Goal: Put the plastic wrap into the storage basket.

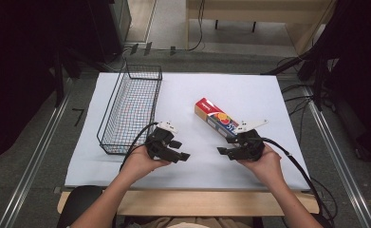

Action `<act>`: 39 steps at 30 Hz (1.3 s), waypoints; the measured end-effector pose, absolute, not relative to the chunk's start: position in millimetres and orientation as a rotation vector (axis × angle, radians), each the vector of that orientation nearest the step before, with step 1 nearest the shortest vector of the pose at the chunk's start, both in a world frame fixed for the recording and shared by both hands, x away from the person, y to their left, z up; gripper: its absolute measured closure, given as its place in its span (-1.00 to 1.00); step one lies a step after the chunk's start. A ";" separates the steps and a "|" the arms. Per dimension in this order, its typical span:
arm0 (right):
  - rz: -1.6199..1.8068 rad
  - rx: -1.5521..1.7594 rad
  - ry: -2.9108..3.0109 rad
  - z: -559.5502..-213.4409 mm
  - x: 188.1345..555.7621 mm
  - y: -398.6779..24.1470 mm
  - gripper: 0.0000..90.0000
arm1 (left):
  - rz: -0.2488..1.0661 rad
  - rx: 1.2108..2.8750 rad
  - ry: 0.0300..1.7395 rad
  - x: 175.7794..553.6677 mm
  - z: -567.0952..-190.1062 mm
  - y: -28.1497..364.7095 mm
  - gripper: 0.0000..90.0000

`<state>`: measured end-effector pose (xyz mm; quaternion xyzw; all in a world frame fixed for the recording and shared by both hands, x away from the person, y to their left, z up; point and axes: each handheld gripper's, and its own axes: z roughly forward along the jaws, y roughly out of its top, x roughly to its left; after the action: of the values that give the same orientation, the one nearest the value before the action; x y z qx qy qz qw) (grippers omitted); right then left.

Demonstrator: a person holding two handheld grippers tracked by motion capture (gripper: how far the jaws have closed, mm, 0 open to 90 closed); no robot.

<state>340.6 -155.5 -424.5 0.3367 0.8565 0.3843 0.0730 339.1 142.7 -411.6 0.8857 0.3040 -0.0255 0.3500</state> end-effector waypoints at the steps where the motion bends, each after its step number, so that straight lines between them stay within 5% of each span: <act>1: 1.144 1.005 2.576 -423.8 340.7 -155.9 -0.04 | -0.065 2.298 0.782 338.9 -411.0 142.8 -0.14; 26: 1.029 1.047 2.556 -399.0 365.4 -176.1 -0.05 | -0.067 2.295 0.777 328.3 -408.3 147.8 -0.16; 39: 0.953 1.127 2.546 -398.7 402.0 -178.2 -0.28 | -0.066 2.306 0.762 320.2 -412.0 147.3 -0.16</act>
<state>402.0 -178.2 -398.7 0.3809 0.8609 0.3222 0.0993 320.2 147.3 -412.0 0.8895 0.2942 -0.0254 0.3486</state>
